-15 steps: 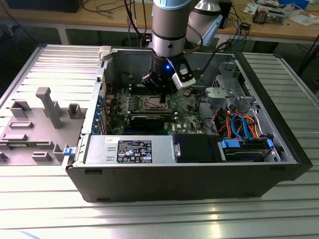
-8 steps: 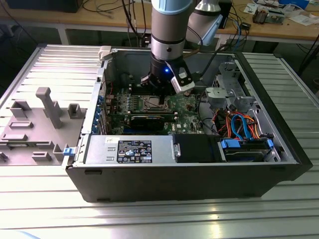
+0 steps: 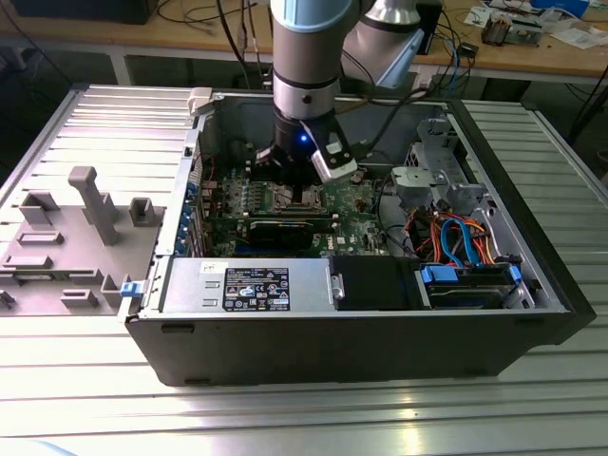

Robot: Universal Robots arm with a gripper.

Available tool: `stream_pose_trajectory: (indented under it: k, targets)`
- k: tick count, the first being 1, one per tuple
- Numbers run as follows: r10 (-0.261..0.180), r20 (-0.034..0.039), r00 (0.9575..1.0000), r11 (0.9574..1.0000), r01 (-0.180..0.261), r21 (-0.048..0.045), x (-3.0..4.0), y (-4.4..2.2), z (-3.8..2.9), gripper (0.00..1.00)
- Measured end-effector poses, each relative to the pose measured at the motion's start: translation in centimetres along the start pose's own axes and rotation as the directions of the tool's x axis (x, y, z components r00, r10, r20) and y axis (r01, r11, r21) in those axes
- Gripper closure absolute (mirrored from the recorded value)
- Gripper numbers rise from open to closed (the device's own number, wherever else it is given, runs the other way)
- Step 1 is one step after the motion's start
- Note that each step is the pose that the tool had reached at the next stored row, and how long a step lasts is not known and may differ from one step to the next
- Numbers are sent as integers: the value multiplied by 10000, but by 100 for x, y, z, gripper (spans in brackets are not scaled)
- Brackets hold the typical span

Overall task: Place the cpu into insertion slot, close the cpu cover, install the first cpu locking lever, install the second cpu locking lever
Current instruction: 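Install the second cpu locking lever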

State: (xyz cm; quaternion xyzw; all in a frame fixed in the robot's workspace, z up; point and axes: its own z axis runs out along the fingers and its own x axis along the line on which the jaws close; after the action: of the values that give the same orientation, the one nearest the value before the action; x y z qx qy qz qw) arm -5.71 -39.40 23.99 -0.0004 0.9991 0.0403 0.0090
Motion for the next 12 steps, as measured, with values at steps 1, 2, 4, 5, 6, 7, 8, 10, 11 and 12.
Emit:
stream_pose_trajectory:
  k: [1, 2, 4, 5, 6, 7, 8, 10, 11, 12]
  targets:
    - [0, 0, 10000, 10000, 0, -2, 27, -4, 6, 89]
    - [0, -1, 10000, 10000, 0, -3, 53, -9, 11, 89]
    - [0, -2, 10000, 10000, 0, -15, 101, -16, 25, 89]
    - [1, -3, 10000, 10000, -1, -19, 119, -20, 31, 89]
    - [1, -3, 10000, 10000, -1, -27, 141, -26, 42, 89]
    - [2, -3, 10000, 10000, -2, -43, 163, -33, 60, 89]
    - [3, -4, 10000, 10000, -3, -73, 184, -39, 76, 89]
    - [1, -5, 10000, 9999, -1, -123, 195, -47, 94, 89]
    - [1, -5, 10000, 9999, -1, -166, 197, -58, 104, 89]
    - [4, -4, 10000, 9998, -4, -212, 200, -67, 112, 89]
